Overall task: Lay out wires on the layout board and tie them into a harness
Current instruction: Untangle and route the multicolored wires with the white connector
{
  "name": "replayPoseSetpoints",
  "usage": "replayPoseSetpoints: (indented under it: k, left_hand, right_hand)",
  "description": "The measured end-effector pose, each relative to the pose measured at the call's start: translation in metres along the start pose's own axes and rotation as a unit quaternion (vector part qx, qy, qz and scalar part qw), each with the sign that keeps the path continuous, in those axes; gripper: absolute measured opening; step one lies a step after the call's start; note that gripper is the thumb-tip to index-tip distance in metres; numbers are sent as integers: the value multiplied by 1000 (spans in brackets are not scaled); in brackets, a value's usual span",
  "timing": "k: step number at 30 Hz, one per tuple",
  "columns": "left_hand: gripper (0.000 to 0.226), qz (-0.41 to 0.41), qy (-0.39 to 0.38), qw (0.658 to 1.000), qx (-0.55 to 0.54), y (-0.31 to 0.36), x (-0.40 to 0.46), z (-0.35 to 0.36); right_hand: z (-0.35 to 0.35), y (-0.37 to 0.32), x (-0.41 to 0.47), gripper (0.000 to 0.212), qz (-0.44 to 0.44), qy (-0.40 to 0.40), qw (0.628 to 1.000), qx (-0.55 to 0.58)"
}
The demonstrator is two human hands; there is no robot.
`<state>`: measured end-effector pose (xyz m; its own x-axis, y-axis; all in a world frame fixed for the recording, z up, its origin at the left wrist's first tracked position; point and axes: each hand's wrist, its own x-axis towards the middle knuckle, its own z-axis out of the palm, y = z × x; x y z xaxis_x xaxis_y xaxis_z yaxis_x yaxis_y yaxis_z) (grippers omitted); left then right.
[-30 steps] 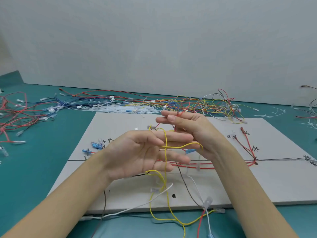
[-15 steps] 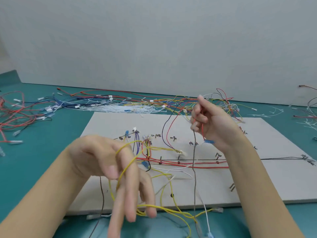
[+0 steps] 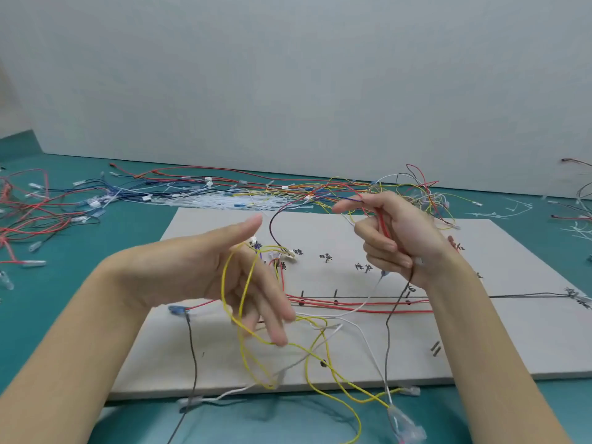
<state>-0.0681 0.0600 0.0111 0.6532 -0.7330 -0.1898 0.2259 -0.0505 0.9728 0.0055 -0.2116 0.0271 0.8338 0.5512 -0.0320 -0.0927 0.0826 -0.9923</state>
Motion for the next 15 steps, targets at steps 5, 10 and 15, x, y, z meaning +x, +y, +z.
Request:
replayPoseSetpoints:
  k: [5,10,15]
  left_hand:
    - [83,-54,127,988,69,15,1,5]
    - [61,-50,393,904,162,3,20,7]
    - [69,63,377,920,84,0,24,10]
  right_hand:
    - [-1,-3,-3,31,-25,-92,992,77]
    - [-3,-6,-8,21,-35,-258,950,171]
    - [2,-5,-7,19,-36,-328,918,220]
